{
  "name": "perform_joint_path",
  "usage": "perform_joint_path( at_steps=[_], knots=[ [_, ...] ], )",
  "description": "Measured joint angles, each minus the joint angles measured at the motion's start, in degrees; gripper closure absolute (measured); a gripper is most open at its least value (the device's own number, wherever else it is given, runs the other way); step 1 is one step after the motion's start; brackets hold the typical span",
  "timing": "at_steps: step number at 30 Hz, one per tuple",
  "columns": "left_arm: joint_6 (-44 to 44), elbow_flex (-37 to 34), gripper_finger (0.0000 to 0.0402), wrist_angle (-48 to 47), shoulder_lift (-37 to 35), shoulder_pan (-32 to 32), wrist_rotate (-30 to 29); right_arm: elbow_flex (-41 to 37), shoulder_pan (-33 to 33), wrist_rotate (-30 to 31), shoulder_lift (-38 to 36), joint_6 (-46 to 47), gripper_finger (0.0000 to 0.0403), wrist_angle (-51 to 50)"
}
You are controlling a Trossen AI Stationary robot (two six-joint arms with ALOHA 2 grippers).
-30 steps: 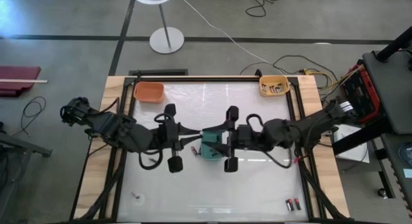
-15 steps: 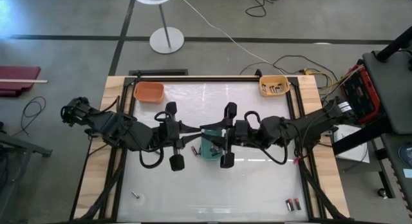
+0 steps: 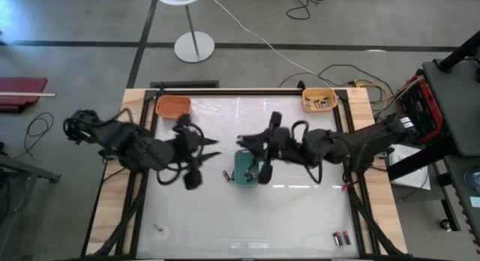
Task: Sort batteries
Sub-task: Put the black battery into the yellow bin
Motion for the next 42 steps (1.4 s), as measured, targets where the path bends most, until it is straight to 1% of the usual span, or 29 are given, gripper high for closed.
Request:
perform_joint_path(
  at_steps=[4,6,8,10,13,17,19,21,23,25,27,29,32,35,38,39,42],
  knots=[
    [-16.5,-1.3,0.0242,-19.2,-3.3,0.8,0.0,2.1,-1.3,5.3,-1.3,7.6,0.0378,-12.5],
    [-22.7,-2.3,0.0221,-26.5,-4.3,1.1,0.0,1.9,-2.2,6.5,-1.2,10.9,0.0378,-15.8],
    [-28.4,-4.1,0.0205,-31.2,-5.7,2.5,1.3,1.9,-3.5,7.1,-1.2,14.0,0.0378,-20.2],
    [-34.5,-7.5,0.0195,-32.4,-7.3,4.8,4.5,1.9,-5.3,8.0,-1.2,19.2,0.0378,-26.4],
    [-41.8,-14.8,0.019,-30.1,-8.5,8.8,7.0,1.8,-8.6,8.5,-0.7,30.6,0.0378,-40.2],
    [-42.4,-25.1,0.019,-26.8,-8.7,15.4,12.3,0.0,-12.6,8.1,0.4,46.7,0.0378,-58.7],
    [-41.2,-30.1,0.019,-24.4,-8.2,19.9,15.4,-0.8,-15.4,6.3,0.3,51.9,0.0378,-66.4],
    [-38.4,-34.7,0.019,-20.2,-7.9,24.0,18.2,-1.6,-19.3,4.0,0.1,54.6,0.0378,-73.2],
    [-35.5,-38.3,0.019,-15.1,-8.0,27.7,20.4,-1.9,-24.2,3.6,0.1,54.2,0.0378,-79.3],
    [-32.9,-41.3,0.019,-9.5,-8.0,30.7,21.4,-2.4,-30.6,3.7,0.2,51.1,0.0378,-83.7],
    [-30.6,-43.4,0.019,-4.8,-8.0,33.5,21.8,-3.8,-38.0,3.3,0.5,45.8,0.0378,-84.4],
    [-29.1,-44.8,0.019,-0.7,-7.9,36.0,22.8,-5.6,-45.6,1.5,1.0,39.7,0.0379,-80.7],
    [-28.8,-45.7,0.019,1.6,-6.9,39.9,22.8,-7.8,-56.0,-2.6,1.5,31.9,0.0379,-74.0],
    [-28.3,-45.9,0.019,4.9,-5.0,44.0,22.8,-9.8,-64.4,-7.7,3.0,26.6,0.0379,-68.2],
    [-26.1,-45.9,0.019,8.7,-1.8,48.1,22.9,-10.9,-70.1,-11.8,5.2,23.7,0.0379,-64.9],
    [-24.9,-45.9,0.019,10.1,-0.4,49.5,23.9,-10.9,-71.4,-13.2,6.1,22.8,0.0379,-64.0],
    [-22.3,-45.9,0.019,12.6,4.1,53.2,29.8,-11.2,-73.1,-15.9,9.3,21.1,0.0379,-62.1]
  ],
)
